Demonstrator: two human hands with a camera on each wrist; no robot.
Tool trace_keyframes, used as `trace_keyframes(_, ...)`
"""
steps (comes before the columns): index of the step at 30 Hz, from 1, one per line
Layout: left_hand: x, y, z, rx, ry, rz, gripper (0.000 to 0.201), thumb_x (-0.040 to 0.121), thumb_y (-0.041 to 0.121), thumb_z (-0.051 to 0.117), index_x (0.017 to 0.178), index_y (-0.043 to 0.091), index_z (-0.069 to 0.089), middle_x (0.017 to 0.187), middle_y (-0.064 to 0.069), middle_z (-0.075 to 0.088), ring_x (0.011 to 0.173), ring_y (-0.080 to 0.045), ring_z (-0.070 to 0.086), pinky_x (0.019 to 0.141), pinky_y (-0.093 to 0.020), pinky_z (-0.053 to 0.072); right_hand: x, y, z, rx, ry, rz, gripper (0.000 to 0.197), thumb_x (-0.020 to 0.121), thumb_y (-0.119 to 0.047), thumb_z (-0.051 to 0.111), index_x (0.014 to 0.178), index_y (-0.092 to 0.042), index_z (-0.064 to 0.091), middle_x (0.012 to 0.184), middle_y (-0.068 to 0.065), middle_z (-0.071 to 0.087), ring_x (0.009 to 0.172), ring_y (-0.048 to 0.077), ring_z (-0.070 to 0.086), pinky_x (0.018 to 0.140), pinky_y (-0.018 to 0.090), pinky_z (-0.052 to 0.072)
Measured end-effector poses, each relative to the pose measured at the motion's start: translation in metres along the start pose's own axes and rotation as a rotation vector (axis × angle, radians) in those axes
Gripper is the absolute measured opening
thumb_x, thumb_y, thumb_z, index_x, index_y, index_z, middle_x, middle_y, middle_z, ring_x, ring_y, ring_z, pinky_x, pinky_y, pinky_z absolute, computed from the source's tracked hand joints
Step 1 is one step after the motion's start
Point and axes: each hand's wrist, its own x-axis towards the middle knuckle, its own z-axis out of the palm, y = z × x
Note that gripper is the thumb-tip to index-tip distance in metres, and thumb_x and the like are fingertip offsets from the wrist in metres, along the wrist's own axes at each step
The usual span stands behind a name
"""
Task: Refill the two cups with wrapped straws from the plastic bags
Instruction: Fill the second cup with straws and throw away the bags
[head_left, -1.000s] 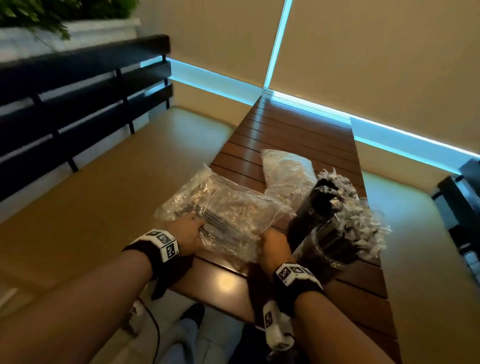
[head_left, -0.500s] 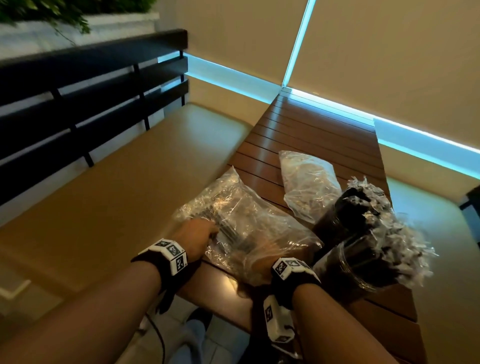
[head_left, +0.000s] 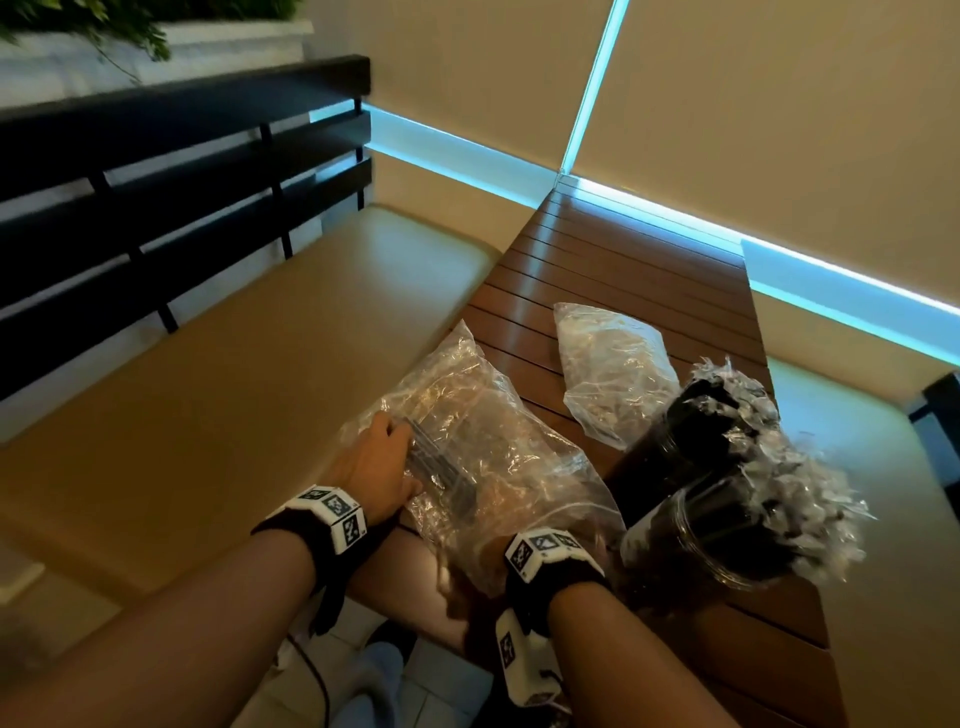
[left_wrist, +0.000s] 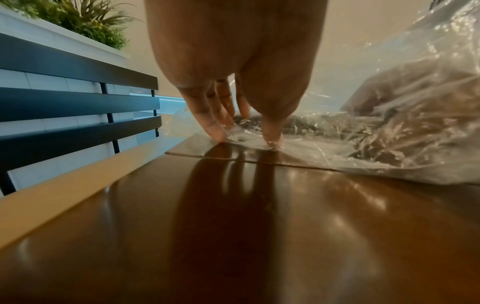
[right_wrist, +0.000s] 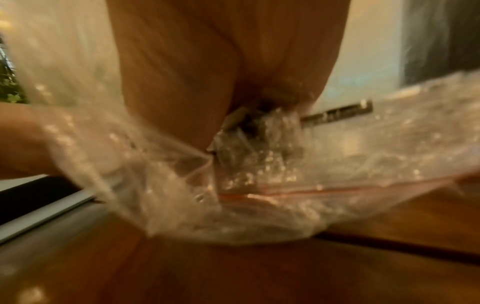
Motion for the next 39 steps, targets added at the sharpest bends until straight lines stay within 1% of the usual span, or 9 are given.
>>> trace_keyframes(5,0.003,-0.002,0.003,0.022,-0.041,-0.032,0.054,0.082,0.041,0.072,0.126,0.020,0.049,0.127,0.001,0.048,0.093,-0.013,0.054,0.079,-0.029,0.052,-0.009,-0.005,-0.013,0.106,-0.039,0.014,0.045,0.103,-0.013,0.045,0.147,-0.008,0.040,0.152,0.013,0.041,0.138,0.031,0.040,0.109,0.031,0.032)
trace_keyframes(9,0.007,-0.002,0.006,0.035,-0.056,-0.050,0.058,0.083,0.041,0.072,0.132,0.020,0.049,0.133,-0.002,0.049,0.101,-0.016,0.057,0.084,-0.030,0.052,-0.031,0.002,-0.017,0.083,0.055,0.064,0.053,0.101,-0.018,0.050,0.152,-0.023,0.033,0.152,0.007,0.041,0.136,0.026,0.042,0.108,0.030,0.035)
trace_keyframes(13,0.009,0.000,0.002,0.106,-0.107,-0.054,0.056,0.087,0.047,0.062,0.138,0.028,0.045,0.137,-0.009,0.042,0.108,-0.025,0.057,0.087,-0.036,0.052,-0.034,0.002,-0.032,0.158,0.127,0.099,0.048,0.102,-0.024,0.046,0.147,-0.006,0.039,0.151,0.016,0.040,0.138,0.033,0.040,0.112,0.037,0.034)
trace_keyframes(20,-0.002,0.040,-0.010,0.332,-0.218,-0.040,0.055,0.101,0.045,0.033,0.152,0.024,0.030,0.157,-0.011,0.021,0.144,-0.034,0.026,0.115,-0.042,0.028,-0.102,0.035,-0.070,0.052,0.392,0.201,0.028,0.087,-0.023,0.065,0.112,-0.011,0.062,0.097,0.006,0.057,0.093,0.029,0.063,0.078,0.036,0.053)
trace_keyframes(26,0.004,0.048,-0.001,0.457,-0.270,-0.022,0.050,0.089,0.045,0.044,0.138,0.032,0.049,0.143,-0.003,0.048,0.130,-0.027,0.048,0.107,-0.038,0.042,-0.193,0.058,-0.100,-0.047,0.552,0.262,0.027,0.086,-0.036,0.065,0.107,-0.019,0.061,0.085,-0.001,0.055,0.080,0.022,0.057,0.073,0.033,0.052)
trace_keyframes(30,0.093,-0.014,0.100,0.301,-0.347,0.037,0.058,0.061,0.067,0.051,0.114,0.047,0.055,0.125,0.010,0.063,0.101,-0.018,0.061,0.085,-0.035,0.051,-0.229,0.072,-0.114,0.001,0.691,0.300,0.027,0.083,-0.042,0.069,0.095,-0.022,0.054,0.085,-0.001,0.057,0.079,0.023,0.059,0.067,0.031,0.046)
trace_keyframes(35,-0.007,0.103,-0.047,0.151,-0.164,0.135,0.035,0.080,0.044,0.050,0.101,0.022,0.067,0.102,0.000,0.070,0.098,-0.023,0.066,0.081,-0.032,0.053,-0.223,0.079,-0.104,0.193,0.996,0.252,0.034,0.084,-0.053,0.065,0.095,-0.022,0.058,0.092,0.001,0.065,0.084,0.026,0.064,0.070,0.033,0.050)
trace_keyframes(37,-0.018,0.128,-0.076,-0.315,-0.009,0.198,0.020,0.080,0.036,0.058,0.091,0.023,0.068,0.089,0.003,0.070,0.085,-0.020,0.067,0.074,-0.032,0.056,-0.210,0.078,-0.089,0.249,1.057,0.220,0.030,0.087,-0.052,0.061,0.098,-0.025,0.060,0.093,0.000,0.067,0.087,0.027,0.065,0.071,0.033,0.050)
trace_keyframes(39,-0.032,0.161,-0.116,-0.837,-0.100,0.283,0.025,0.086,0.012,0.066,0.110,0.019,0.066,0.105,-0.002,0.072,0.096,-0.020,0.068,0.077,-0.027,0.057,-0.193,0.075,-0.075,0.276,1.087,0.190,0.029,0.088,-0.052,0.059,0.099,-0.025,0.059,0.095,-0.001,0.068,0.090,0.026,0.065,0.071,0.033,0.050)
